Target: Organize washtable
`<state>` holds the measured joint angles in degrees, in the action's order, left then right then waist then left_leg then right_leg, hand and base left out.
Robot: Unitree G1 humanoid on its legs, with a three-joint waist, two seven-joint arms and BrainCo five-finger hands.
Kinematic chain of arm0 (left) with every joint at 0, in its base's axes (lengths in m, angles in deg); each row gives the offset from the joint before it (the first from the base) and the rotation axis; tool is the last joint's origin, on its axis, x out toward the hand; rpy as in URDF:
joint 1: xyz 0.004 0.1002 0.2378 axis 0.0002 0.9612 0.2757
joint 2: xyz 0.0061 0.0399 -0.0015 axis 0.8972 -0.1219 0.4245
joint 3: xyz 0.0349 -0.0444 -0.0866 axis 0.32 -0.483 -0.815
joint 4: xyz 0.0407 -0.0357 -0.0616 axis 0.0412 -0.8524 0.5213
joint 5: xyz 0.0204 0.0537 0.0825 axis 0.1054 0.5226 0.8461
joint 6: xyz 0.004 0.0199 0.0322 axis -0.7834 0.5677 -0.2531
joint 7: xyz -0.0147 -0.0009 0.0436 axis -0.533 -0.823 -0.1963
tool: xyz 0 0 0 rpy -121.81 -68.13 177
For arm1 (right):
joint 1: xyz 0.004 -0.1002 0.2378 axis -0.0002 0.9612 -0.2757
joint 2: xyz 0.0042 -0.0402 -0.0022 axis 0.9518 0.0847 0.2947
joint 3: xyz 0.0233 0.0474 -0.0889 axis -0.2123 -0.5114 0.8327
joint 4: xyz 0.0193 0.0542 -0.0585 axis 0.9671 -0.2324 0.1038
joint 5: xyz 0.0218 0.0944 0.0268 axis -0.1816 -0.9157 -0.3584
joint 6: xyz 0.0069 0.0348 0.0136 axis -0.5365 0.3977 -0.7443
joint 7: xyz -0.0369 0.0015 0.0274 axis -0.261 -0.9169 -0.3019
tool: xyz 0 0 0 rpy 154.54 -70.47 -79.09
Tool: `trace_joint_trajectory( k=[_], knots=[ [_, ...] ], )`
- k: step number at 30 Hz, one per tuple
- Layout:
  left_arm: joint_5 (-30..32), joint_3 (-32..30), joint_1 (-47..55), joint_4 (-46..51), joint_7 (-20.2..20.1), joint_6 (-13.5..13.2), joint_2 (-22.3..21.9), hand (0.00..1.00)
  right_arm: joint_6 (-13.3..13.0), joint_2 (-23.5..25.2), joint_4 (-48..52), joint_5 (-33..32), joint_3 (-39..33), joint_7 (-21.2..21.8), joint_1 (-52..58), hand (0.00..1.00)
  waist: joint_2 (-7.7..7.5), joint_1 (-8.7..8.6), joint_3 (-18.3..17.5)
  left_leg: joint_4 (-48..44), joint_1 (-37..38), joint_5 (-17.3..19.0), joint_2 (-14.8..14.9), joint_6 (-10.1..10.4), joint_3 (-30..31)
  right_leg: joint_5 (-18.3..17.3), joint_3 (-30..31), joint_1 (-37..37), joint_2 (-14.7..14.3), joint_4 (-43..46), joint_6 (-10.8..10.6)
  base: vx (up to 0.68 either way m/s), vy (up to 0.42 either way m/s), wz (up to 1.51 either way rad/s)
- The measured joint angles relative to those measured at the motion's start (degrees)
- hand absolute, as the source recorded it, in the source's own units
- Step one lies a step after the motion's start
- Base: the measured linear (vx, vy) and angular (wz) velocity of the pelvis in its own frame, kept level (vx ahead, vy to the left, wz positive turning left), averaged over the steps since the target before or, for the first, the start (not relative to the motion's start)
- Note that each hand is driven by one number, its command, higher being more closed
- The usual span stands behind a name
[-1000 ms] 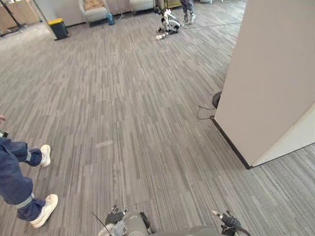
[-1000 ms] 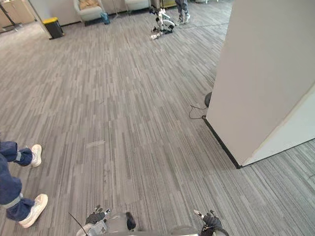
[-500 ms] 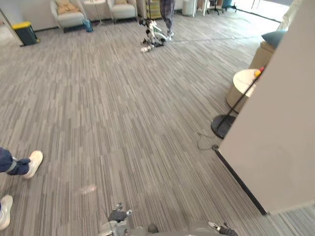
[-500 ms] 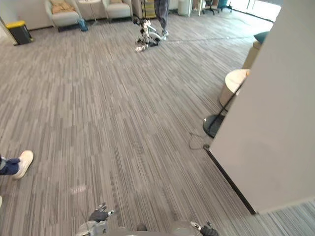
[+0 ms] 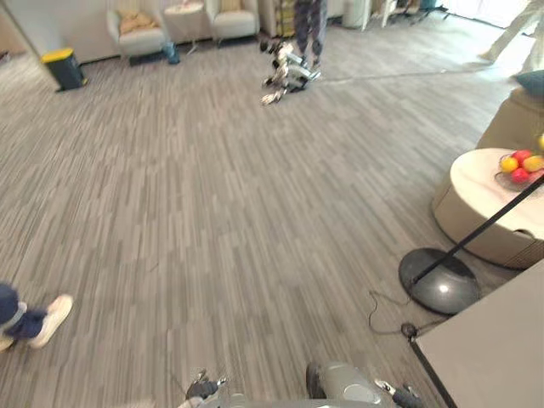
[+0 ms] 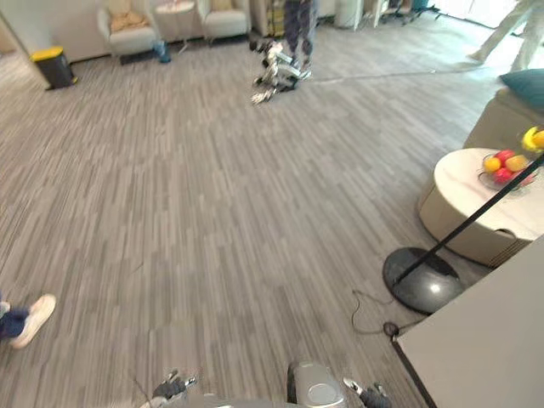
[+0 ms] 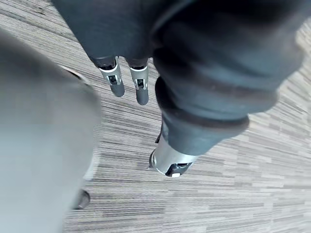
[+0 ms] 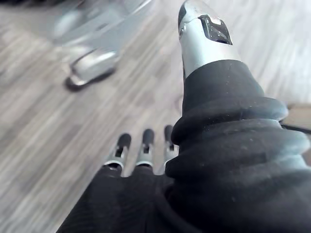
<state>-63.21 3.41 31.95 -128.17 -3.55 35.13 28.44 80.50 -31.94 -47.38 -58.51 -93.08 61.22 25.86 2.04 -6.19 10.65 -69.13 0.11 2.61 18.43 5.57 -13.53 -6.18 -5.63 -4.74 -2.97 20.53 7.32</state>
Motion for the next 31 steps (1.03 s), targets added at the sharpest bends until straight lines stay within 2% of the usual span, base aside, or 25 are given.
trace_joint_trajectory(
  k=[1,3,4,5,7,8,9,11,12,13,14,15,16,17,18,20,21,22,23,24,25,26,27,29,31],
  knots=[
    [-0.4,0.1,0.2,0.7,0.1,-0.2,0.2,0.0,0.0,0.1,0.0,-1.0,0.5,0.0,-0.2,0.0,-0.78,0.77,-0.2,0.8,-1.5,1.8,0.5,-2.4,-2.9,-0.6,2.0,3.9,0.1,-2.6,0.0,0.36,-0.094,-0.71],
    [-1.2,0.2,0.3,1.3,0.1,-0.6,0.0,0.0,-0.1,0.1,-0.3,-1.4,1.1,0.0,-1.1,0.0,-1.07,0.67,-0.1,6.8,-3.5,2.8,0.8,-3.3,-5.7,-0.4,3.4,7.7,0.5,-6.3,-1.1,0.42,-0.072,-0.47],
    [-1.8,0.3,0.2,1.7,0.1,-0.6,0.1,0.0,0.0,0.2,-1.2,-1.3,1.2,-0.1,-1.4,0.0,-1.14,0.7,-0.1,15.1,-3.9,3.7,0.3,-2.5,-6.7,-0.3,4.3,10.0,0.8,-8.4,-1.6,0.48,-0.041,-0.38],
    [-2.3,0.7,0.2,1.7,0.2,-0.6,0.0,0.0,0.1,0.1,-1.6,-1.2,1.3,0.0,-1.4,0.0,-1.32,0.73,-0.1,25.4,-3.6,4.7,-1.7,-1.0,-6.2,-0.5,5.0,11.4,1.4,-9.6,-2.2,0.38,-0.007,-0.36],
    [-2.7,2.5,-0.2,1.7,0.7,-0.8,0.2,0.0,0.0,0.0,-2.1,-0.6,1.3,0.0,-1.7,0.0,-1.48,0.86,0.0,39.0,-3.0,4.9,-5.0,-0.3,-3.6,-1.1,6.0,11.8,2.3,-9.9,-3.1,0.27,0.049,-0.36],
    [-2.7,3.9,-0.2,1.6,1.3,-1.0,0.5,0.0,0.0,0.0,-2.2,-0.2,1.4,0.0,-1.7,0.0,-1.62,0.75,0.0,48.1,-1.9,4.5,-7.4,-0.1,-2.0,-1.8,6.5,12.4,2.9,-9.9,-4.3,0.39,0.168,-0.38],
    [-2.8,5.3,-0.2,1.6,1.3,-1.1,0.6,0.0,-0.1,-0.2,-2.2,0.4,1.6,0.0,-1.0,0.0,-1.44,0.68,-0.1,54.9,-0.7,2.7,-9.0,0.9,-1.9,-2.6,7.1,12.5,3.3,-9.9,-5.7,0.37,0.197,-0.34],
    [-2.8,6.5,-0.3,1.3,1.3,-1.3,0.5,0.0,-0.1,-1.0,-2.2,0.8,2.1,0.0,-0.6,0.0,-0.24,0.65,-0.4,59.1,0.5,-2.4,-9.5,-0.4,-2.3,-4.0,7.5,12.8,2.9,-9.8,-7.7,0.26,0.219,-0.31],
    [-2.6,7.2,-0.4,0.3,1.1,-1.2,0.3,0.0,-0.2,-1.3,-2.2,0.9,2.2,-0.1,-0.2,0.0,0.47,0.58,-1.1,62.3,1.9,-2.1,-9.7,-1.6,-3.3,-5.6,7.9,12.3,2.8,-9.1,-8.7,0.28,0.305,-0.25],
    [-2.6,8.5,-0.8,-0.1,1.1,-1.2,1.4,0.0,-0.2,-0.9,-2.2,0.9,2.5,0.0,0.5,0.0,-0.95,0.57,-1.8,65.7,3.3,-2.3,-12.1,-1.9,-4.5,-7.0,8.4,10.9,4.8,-6.7,-10.5,0.3,0.344,-0.22],
    [-2.6,9.3,-0.9,0.0,1.1,-1.3,1.8,0.0,-0.2,-0.6,-2.3,0.9,2.5,0.0,0.7,0.0,-1.53,0.61,-2.1,67.5,3.8,-2.2,-13.1,-2.1,-4.9,-7.6,8.8,9.5,5.6,-4.7,-11.4,0.24,0.32,-0.24],
    [-2.6,11.3,-1.7,-0.1,1.1,-1.2,2.4,0.0,-0.2,-0.3,-2.2,0.9,2.5,0.0,0.6,0.0,-1.97,0.73,-2.0,70.2,4.5,-2.9,-14.9,-3.2,-5.8,-8.1,8.9,3.4,6.8,5.6,-12.4,0.16,0.242,-0.18],
    [-2.6,12.1,-1.8,-0.2,1.2,-1.2,2.7,0.0,-0.2,-0.2,-2.2,0.9,2.6,-0.1,0.6,0.0,-2.25,0.59,-1.8,70.4,4.6,-3.1,-15.4,-3.7,-6.1,-7.8,9.0,1.4,7.3,9.9,-12.9,0.14,0.21,-0.05],
    [-2.5,13.8,-2.1,-0.2,1.2,-1.2,2.9,0.0,-0.2,0.0,-2.2,0.9,2.5,-0.2,1.1,0.0,-1.84,0.11,-1.4,70.4,5.4,-3.0,-15.9,-4.5,-6.2,-8.1,8.9,-1.4,8.2,14.9,-13.0,0.11,0.13,0.08],
    [-2.4,14.0,-2.2,-0.2,1.2,-1.2,2.8,0.0,-0.2,-0.1,-2.2,0.9,2.5,-0.2,1.3,0.0,-1.75,0.07,-1.4,70.4,6.1,-2.8,-16.0,-4.7,-6.2,-8.4,8.9,-1.6,8.4,15.2,-12.8,0.17,0.129,0.13],
    [-1.4,15.1,-2.6,-0.1,1.1,-1.3,2.8,0.0,-0.2,-0.6,-2.1,1.1,4.5,-0.3,1.2,0.0,-1.55,-0.29,-1.5,70.6,7.3,-2.5,-15.5,-4.8,-4.7,-8.8,8.7,-1.5,8.2,10.4,-12.2,0.14,0.049,0.27],
    [-1.3,16.2,-3.0,-0.1,1.0,-1.4,2.7,0.0,-0.2,-0.7,-2.1,1.4,5.3,-0.3,1.0,0.0,-1.71,-0.92,-1.6,70.7,6.9,-2.4,-15.5,-4.7,-3.6,-8.1,9.0,-1.5,8.1,4.8,-11.8,0.09,-0.026,0.48],
    [-1.0,17.2,-3.0,-0.1,0.8,-1.5,2.8,0.0,-0.2,-0.6,-2.2,1.5,5.6,-0.3,1.0,0.0,-2.69,-0.76,-2.1,70.8,6.4,-2.3,-16.5,-4.6,-3.2,-3.7,9.2,-1.6,8.6,-0.9,-11.3,0.08,-0.043,0.47],
    [-0.7,17.3,-3.0,-0.1,0.7,-1.6,3.2,0.0,-0.1,-0.3,-2.3,1.6,6.1,-0.4,1.0,0.0,-3.59,-0.67,-2.2,71.1,6.4,-2.2,-17.4,-4.4,-2.8,-1.9,9.2,-1.8,9.4,-2.5,-11.9,0.09,-0.087,0.4],
    [-0.2,17.2,-3.2,-0.8,0.8,-1.6,2.8,0.0,-0.2,-0.6,-2.5,1.8,6.2,-0.5,0.9,0.0,-2.81,-0.92,-2.5,72.0,6.8,-2.6,-17.0,-3.9,-2.0,-2.0,8.5,-1.1,9.4,-2.8,-11.7,0.08,-0.078,0.24],
    [-0.1,17.2,-2.7,-0.8,0.8,-1.6,2.0,0.0,-0.1,-1.6,-2.6,2.8,6.4,-0.7,1.0,0.0,-1.17,-0.76,-3.3,72.9,6.9,-2.7,-16.3,-3.6,-1.9,-1.9,8.3,-1.1,8.7,-4.2,-11.6,0.11,-0.12,0.15],
    [0.4,17.2,-2.2,-0.9,0.9,-1.7,1.4,0.0,-0.2,-2.5,-2.6,3.8,6.6,-1.0,0.8,0.0,-0.14,-0.51,-3.5,73.2,6.9,-2.8,-15.6,-3.5,-1.8,-1.6,8.0,-0.5,8.0,-5.3,-11.3,0.08,-0.089,0.0],
    [0.5,17.2,-2.1,-1.3,0.8,-1.6,1.3,0.0,-0.2,-2.8,-2.6,3.8,6.6,-1.0,0.8,0.0,0.46,-0.6,-3.8,73.2,6.9,-2.8,-15.3,-3.4,-1.5,-1.5,7.4,0.0,7.8,-5.9,-11.1,0.09,-0.102,0.07],
    [0.8,17.2,-2.0,-1.9,0.8,-1.6,1.3,0.0,-0.1,-3.5,-2.8,4.1,7.9,-1.0,0.8,0.0,0.86,-0.53,-4.0,73.2,7.8,-2.5,-14.3,-2.4,-0.8,-1.2,6.9,1.3,6.7,-7.0,-10.7,0.04,-0.089,0.12],
    [0.9,17.2,-2.0,-1.9,0.8,-1.7,1.6,0.0,-0.2,-3.6,-2.8,5.8,9.2,-1.1,0.7,0.0,0.26,0.0,-4.0,73.2,8.2,-2.3,-13.4,-2.0,-0.6,-1.0,6.0,2.4,5.9,-8.3,-10.4,0.02,-0.091,0.02]
  ],
)
